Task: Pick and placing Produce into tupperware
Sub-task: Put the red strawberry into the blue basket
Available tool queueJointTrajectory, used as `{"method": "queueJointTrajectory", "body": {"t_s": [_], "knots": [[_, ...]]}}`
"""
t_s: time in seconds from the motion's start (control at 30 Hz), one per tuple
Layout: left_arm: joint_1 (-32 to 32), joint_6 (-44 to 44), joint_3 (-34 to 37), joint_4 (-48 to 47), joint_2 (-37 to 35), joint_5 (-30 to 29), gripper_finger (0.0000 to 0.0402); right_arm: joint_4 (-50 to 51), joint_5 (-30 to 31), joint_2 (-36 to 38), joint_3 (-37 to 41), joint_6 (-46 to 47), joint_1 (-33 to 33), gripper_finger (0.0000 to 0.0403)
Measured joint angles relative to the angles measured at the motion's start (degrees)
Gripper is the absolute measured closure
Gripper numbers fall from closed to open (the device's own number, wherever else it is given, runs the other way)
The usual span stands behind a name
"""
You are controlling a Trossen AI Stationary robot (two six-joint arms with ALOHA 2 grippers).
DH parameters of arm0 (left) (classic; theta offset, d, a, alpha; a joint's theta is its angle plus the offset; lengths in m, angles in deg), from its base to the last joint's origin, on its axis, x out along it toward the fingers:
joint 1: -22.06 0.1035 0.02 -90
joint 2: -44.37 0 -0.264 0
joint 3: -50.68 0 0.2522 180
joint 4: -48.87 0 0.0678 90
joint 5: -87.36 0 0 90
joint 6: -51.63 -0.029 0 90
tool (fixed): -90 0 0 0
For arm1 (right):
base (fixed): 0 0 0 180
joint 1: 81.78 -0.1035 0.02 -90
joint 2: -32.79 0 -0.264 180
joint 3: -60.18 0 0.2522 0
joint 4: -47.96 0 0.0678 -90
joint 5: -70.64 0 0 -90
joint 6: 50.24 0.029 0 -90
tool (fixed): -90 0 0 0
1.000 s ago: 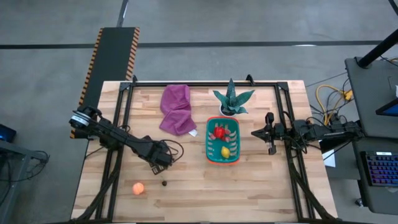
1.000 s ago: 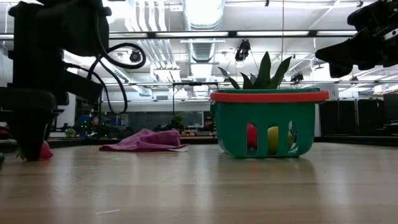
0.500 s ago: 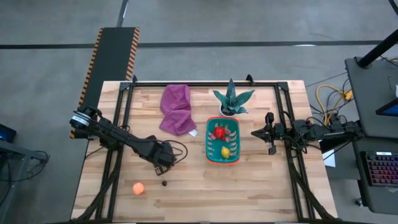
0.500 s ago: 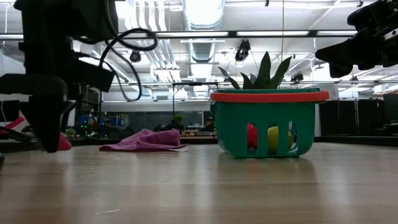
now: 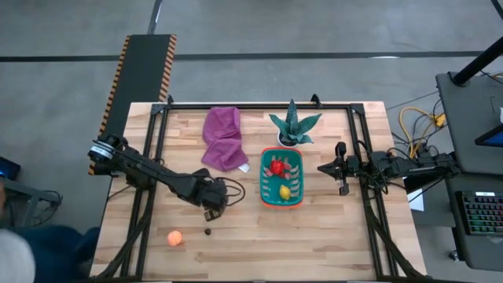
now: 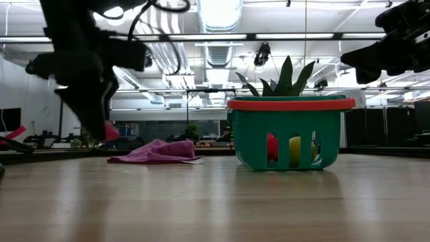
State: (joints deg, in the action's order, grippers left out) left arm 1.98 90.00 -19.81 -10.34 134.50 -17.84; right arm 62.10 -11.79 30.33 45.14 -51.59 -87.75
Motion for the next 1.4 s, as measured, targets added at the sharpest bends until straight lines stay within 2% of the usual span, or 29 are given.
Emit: {"method": "queueJointTrajectory", "body": {"t_s": [0.37,0.83,0.97,1.4], "knots": [[3.6,-10.5,-5.6,3.9,0.0,-4.7,0.0279,0.0,0.0,0.0,0.0,-0.1,0.0,0.0394],[9.9,-29.7,-7.5,23.2,0.0,-5.1,0.0279,0.0,0.0,0.0,0.0,0.9,0.0,0.0394],[11.7,-33.0,-7.5,29.3,0.0,-4.5,0.0279,0.0,0.0,0.0,0.0,0.9,0.0,0.0394],[15.5,-42.1,-7.5,49.9,3.3,4.5,0.0279,0.0,0.0,0.0,0.0,0.8,0.0,0.0394]]}}
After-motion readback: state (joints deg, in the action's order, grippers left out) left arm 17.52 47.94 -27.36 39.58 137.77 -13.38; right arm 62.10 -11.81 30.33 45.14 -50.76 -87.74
